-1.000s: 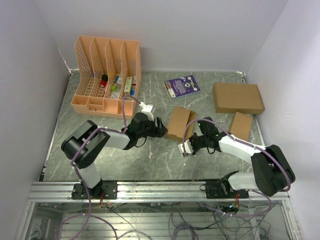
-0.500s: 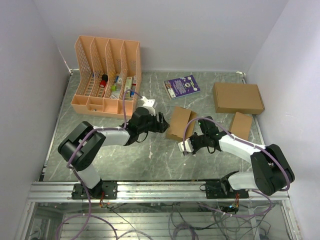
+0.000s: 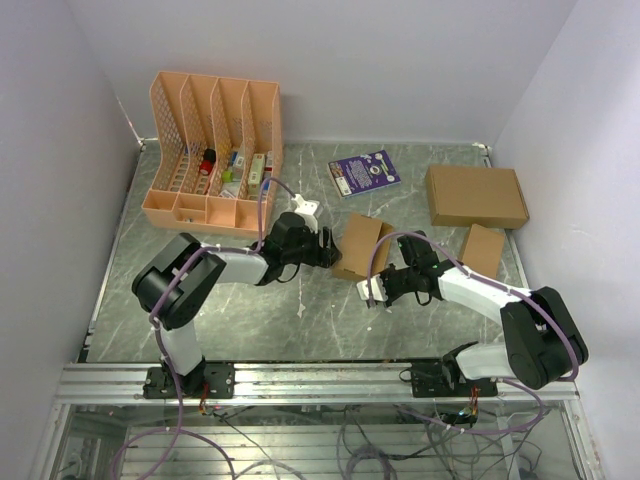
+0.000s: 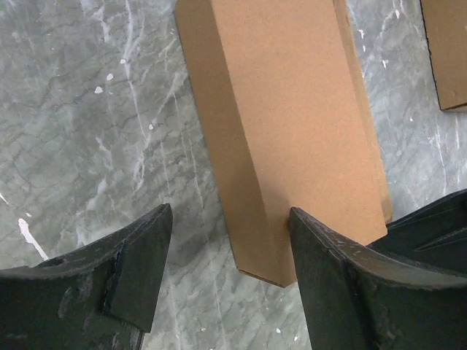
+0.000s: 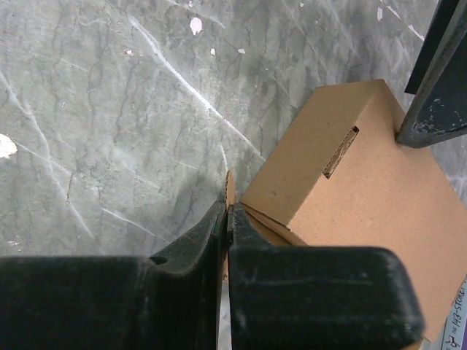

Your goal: Fold the paper box

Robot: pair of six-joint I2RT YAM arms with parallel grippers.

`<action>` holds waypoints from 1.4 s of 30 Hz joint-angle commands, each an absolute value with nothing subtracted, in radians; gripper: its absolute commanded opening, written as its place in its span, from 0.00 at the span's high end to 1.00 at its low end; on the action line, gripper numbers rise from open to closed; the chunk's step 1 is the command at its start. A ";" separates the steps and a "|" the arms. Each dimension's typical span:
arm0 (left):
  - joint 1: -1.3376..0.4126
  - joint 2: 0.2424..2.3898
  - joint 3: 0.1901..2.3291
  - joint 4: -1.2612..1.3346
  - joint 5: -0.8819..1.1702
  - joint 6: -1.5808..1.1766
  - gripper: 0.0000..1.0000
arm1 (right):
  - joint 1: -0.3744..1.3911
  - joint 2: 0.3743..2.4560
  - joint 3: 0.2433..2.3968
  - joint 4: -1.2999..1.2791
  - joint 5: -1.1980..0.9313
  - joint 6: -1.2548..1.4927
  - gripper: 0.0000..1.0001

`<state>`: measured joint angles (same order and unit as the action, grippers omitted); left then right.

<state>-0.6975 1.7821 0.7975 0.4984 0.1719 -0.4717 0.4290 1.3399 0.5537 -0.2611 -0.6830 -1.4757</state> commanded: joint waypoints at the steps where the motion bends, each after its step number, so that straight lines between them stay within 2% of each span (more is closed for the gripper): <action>1: -0.702 1.796 0.788 0.529 0.236 -0.465 0.25 | 0.420 1.353 0.566 -0.295 -0.701 -1.463 0.98; 26: -0.687 1.829 0.747 0.530 0.211 -0.468 0.28 | 0.349 1.335 0.570 -0.260 -0.722 -1.362 0.99; 42: -0.687 1.841 0.758 0.511 0.206 -0.463 0.28 | 0.292 1.358 0.609 -0.348 -0.793 -1.388 0.97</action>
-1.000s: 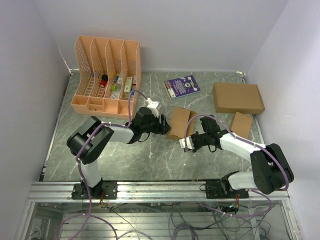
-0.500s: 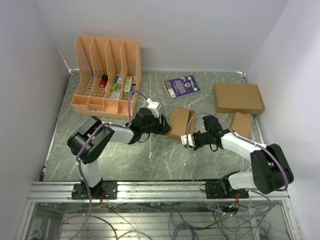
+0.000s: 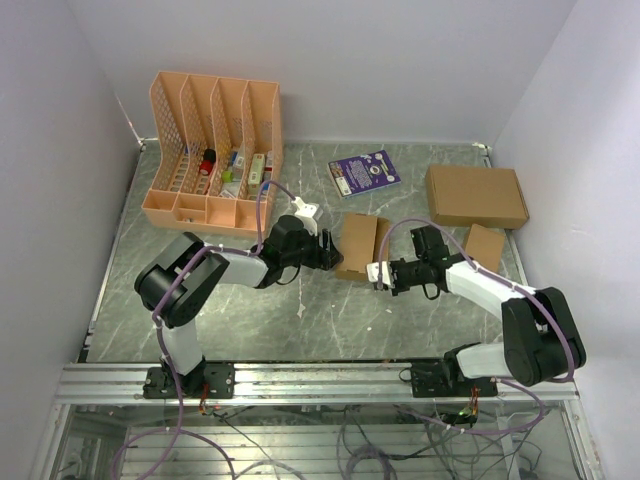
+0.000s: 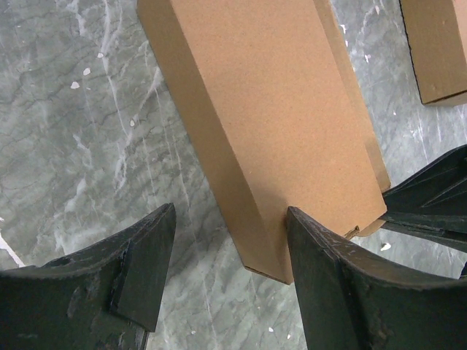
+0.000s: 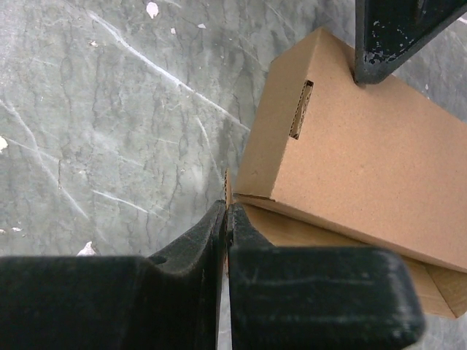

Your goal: Fold the paper box

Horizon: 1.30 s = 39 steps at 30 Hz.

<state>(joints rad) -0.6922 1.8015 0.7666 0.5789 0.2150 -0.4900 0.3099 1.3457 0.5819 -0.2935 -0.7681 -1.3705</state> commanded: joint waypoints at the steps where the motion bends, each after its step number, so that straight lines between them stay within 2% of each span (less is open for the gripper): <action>1: -0.687 1.841 0.759 0.511 0.207 -0.461 0.28 | 0.291 1.360 0.610 -0.353 -0.794 -1.394 0.96; 16: -0.687 1.835 0.764 0.497 0.207 -0.454 0.28 | 0.290 1.383 0.627 -0.397 -0.756 -1.437 0.92; 39: -0.686 1.839 0.775 0.485 0.212 -0.444 0.28 | 0.262 1.380 0.637 -0.374 -0.761 -1.365 0.94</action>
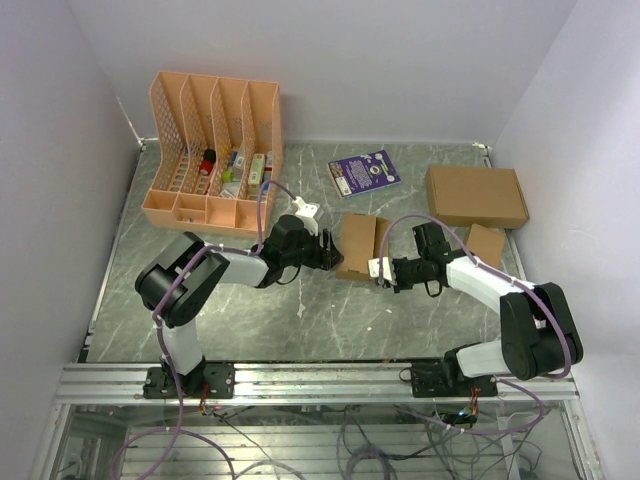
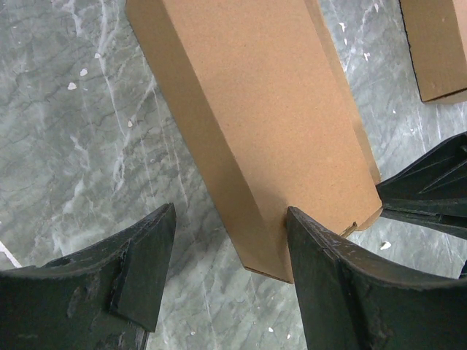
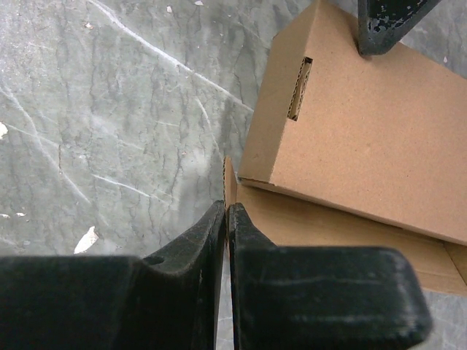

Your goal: Fold the paper box

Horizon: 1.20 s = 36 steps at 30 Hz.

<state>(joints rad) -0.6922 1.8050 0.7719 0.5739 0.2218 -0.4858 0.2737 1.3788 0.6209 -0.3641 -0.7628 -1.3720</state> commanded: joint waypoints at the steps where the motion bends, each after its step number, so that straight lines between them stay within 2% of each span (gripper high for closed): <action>1: -0.686 1.839 0.776 0.485 0.213 -0.444 0.28 | 0.262 1.377 0.635 -0.373 -0.761 -1.368 0.94; 3: -0.687 1.839 0.776 0.486 0.214 -0.447 0.28 | 0.262 1.378 0.632 -0.375 -0.765 -1.375 0.93; 9: -0.686 1.838 0.781 0.483 0.221 -0.453 0.28 | 0.279 1.360 0.611 -0.346 -0.756 -1.385 0.82; 24: -0.686 1.833 0.785 0.477 0.226 -0.457 0.28 | 0.379 1.361 0.595 -0.296 -0.664 -1.382 0.80; 30: -0.687 1.835 0.784 0.475 0.226 -0.456 0.28 | 0.390 1.364 0.594 -0.302 -0.659 -1.392 0.84; 36: -0.687 1.838 0.783 0.474 0.228 -0.454 0.28 | 0.390 1.357 0.597 -0.308 -0.649 -1.394 0.95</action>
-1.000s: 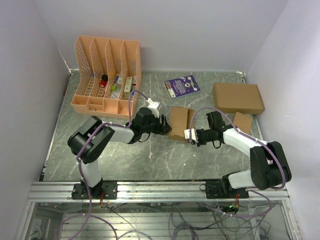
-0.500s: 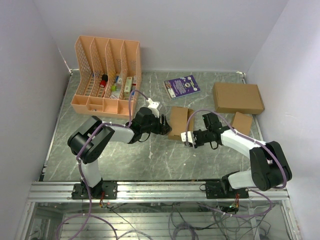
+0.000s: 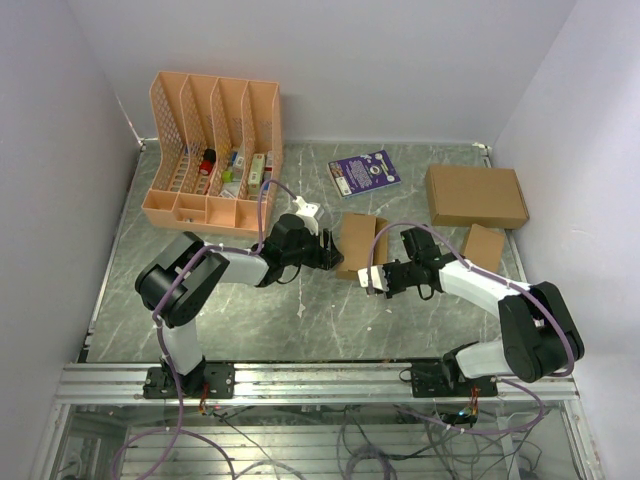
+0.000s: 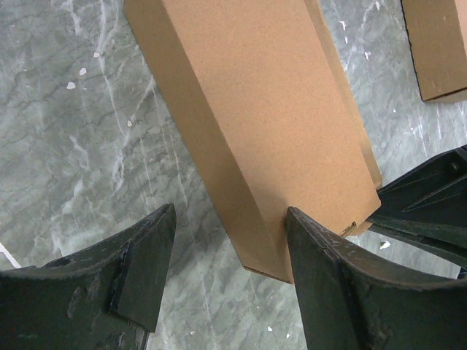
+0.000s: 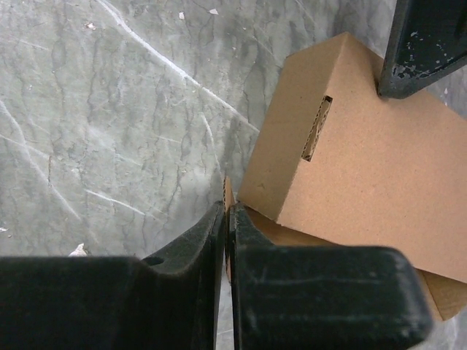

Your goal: Fold the paper box

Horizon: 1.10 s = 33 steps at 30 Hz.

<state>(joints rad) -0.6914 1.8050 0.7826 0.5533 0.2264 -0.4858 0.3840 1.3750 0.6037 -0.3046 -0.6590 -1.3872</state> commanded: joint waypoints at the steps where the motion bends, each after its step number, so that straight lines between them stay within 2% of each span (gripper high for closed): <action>1: -0.686 1.838 0.782 0.474 0.229 -0.454 0.28 | 0.390 1.357 0.598 -0.308 -0.648 -1.393 0.95; 9: -0.685 1.844 0.782 0.470 0.227 -0.451 0.28 | 0.367 1.354 0.607 -0.321 -0.671 -1.385 0.99; 33: -0.674 1.875 0.781 0.469 0.230 -0.442 0.28 | 0.263 1.411 0.652 -0.384 -0.753 -1.366 0.98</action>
